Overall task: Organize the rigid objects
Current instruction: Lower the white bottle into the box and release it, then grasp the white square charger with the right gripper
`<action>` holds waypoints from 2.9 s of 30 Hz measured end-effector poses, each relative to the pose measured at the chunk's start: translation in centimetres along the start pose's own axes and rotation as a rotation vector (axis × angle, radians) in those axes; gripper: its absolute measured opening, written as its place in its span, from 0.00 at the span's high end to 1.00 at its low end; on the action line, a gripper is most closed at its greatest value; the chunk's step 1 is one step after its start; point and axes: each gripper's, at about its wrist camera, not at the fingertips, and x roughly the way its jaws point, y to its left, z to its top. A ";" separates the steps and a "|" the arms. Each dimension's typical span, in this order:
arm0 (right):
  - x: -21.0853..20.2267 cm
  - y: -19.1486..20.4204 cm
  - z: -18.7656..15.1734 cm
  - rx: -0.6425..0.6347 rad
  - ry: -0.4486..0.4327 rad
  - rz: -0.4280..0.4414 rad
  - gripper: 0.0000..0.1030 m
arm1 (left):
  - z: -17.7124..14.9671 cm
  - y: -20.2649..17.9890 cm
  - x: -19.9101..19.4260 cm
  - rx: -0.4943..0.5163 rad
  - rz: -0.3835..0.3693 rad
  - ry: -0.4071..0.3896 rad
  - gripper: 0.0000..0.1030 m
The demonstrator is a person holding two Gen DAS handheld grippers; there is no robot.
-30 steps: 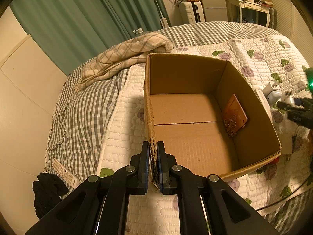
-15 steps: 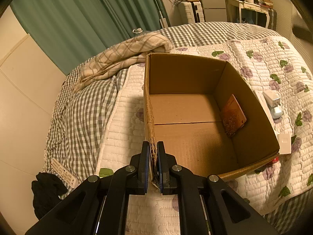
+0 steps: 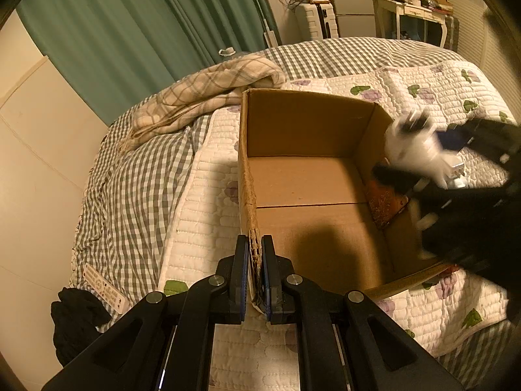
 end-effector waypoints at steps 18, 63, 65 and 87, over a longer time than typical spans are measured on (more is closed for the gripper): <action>-2.4 -1.8 -0.3 0.039 -0.100 -0.015 0.12 | -0.1 0.0 -0.1 0.001 -0.002 -0.001 0.93; -0.6 -8.9 -17.5 0.005 0.272 -0.198 0.12 | -0.3 0.3 0.0 -0.001 0.004 -0.001 0.93; -0.2 -8.8 -17.5 0.000 0.282 -0.203 0.12 | -0.3 0.3 0.0 -0.001 0.005 -0.001 0.93; 1.5 -9.1 -17.5 0.030 0.310 -0.182 0.32 | -0.4 0.0 0.0 0.004 0.011 0.001 0.93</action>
